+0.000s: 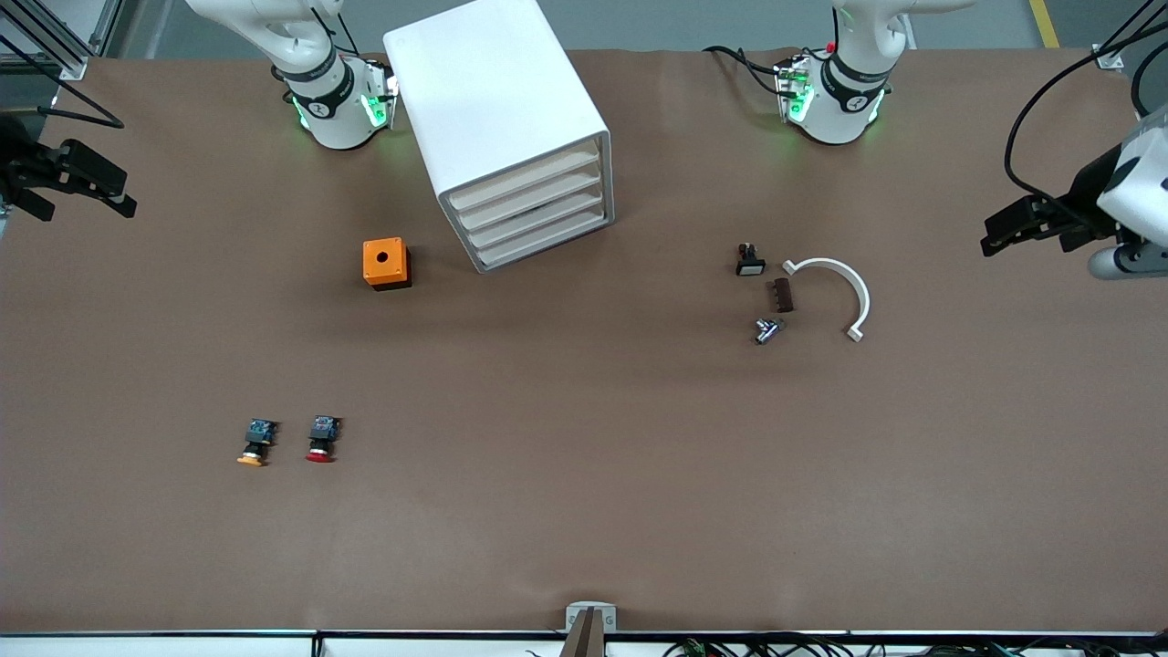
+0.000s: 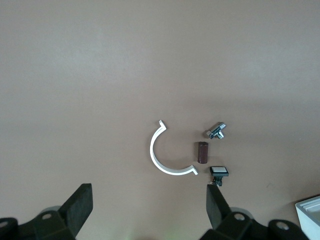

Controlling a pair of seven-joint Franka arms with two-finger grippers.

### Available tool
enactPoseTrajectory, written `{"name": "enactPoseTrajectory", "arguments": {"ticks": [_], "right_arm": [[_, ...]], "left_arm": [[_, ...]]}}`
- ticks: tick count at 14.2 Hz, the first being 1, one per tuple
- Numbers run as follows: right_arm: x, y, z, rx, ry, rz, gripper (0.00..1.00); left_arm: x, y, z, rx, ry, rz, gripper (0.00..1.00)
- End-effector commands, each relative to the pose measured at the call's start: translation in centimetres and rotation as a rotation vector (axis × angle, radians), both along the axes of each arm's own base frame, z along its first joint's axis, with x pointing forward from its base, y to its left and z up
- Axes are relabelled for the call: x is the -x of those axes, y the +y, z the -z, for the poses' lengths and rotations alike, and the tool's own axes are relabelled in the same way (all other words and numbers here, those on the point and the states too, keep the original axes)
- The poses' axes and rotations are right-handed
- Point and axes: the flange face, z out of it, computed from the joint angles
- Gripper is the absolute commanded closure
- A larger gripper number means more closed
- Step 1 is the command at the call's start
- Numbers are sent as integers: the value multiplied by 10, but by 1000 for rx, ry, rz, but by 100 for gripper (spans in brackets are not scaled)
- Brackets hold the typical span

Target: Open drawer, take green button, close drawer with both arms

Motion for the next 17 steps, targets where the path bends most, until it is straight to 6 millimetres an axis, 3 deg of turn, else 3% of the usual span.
{"name": "enactPoseTrajectory", "arguments": {"ticks": [1,5,7,11,14,17], "right_arm": [[8,0,-6,12,-3,-4,0],[8,-1,-6,14,-3,-9,0],[8,-1,-6,19,-3,-9,0],[7,3,-6,57,-2,-14,0],[8,2,-7,55,-2,-8,0],[12,2,-9,40,-8,8,0]], "left_arm": [[-19,2,32,-19,67,-17,0],[-40,-14,99,-19,182,7,0],[-47,-35,140,-31,251,-2,0],[-47,-110,201,-106,335,-85,0],[-51,-169,218,-52,376,-211,0],[-47,-235,248,16,487,-413,0]]}}
